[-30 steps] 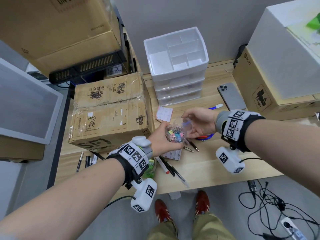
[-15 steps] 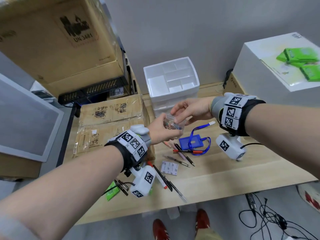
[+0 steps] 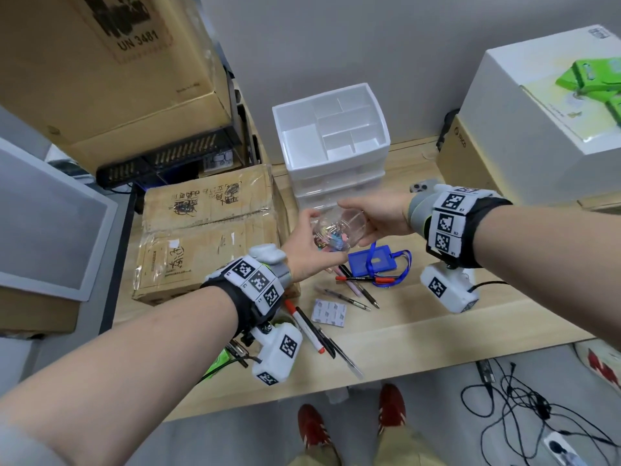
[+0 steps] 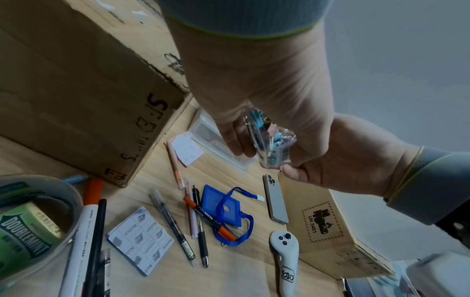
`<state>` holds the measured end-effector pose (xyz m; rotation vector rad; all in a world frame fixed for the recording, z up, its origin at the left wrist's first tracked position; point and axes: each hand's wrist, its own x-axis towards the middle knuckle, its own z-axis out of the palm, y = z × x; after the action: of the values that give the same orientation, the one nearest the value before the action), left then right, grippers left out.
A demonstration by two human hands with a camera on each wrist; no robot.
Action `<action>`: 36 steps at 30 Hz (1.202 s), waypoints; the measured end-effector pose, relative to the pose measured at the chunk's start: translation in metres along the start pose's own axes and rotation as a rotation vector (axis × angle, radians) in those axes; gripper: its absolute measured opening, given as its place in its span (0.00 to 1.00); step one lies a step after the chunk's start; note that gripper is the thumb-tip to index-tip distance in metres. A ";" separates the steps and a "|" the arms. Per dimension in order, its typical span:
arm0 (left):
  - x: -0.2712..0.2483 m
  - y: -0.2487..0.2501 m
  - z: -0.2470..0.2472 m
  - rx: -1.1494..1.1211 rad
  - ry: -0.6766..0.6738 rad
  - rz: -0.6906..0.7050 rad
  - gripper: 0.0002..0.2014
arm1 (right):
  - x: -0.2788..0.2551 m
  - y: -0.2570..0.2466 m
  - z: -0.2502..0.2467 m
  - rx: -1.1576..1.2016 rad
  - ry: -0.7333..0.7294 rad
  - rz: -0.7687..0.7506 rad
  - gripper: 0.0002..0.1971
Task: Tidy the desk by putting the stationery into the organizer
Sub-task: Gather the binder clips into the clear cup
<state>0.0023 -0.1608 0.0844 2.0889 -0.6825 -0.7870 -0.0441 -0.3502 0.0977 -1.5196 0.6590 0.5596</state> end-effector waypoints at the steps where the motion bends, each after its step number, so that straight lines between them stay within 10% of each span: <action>1: 0.003 -0.003 0.002 -0.011 -0.013 0.003 0.44 | 0.005 0.007 0.000 0.005 -0.006 0.015 0.25; 15: 0.028 -0.038 0.032 0.036 -0.109 -0.088 0.36 | 0.041 0.049 -0.015 0.079 0.029 0.091 0.20; 22: 0.027 -0.067 0.057 0.024 -0.074 -0.189 0.37 | 0.063 0.127 -0.020 -0.663 0.337 0.069 0.10; 36: 0.020 -0.085 0.063 0.040 -0.095 -0.227 0.37 | 0.082 0.169 -0.004 -0.830 0.357 0.030 0.10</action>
<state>-0.0126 -0.1582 -0.0223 2.2028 -0.5197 -1.0112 -0.1040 -0.3611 -0.0796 -2.4299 0.7651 0.6266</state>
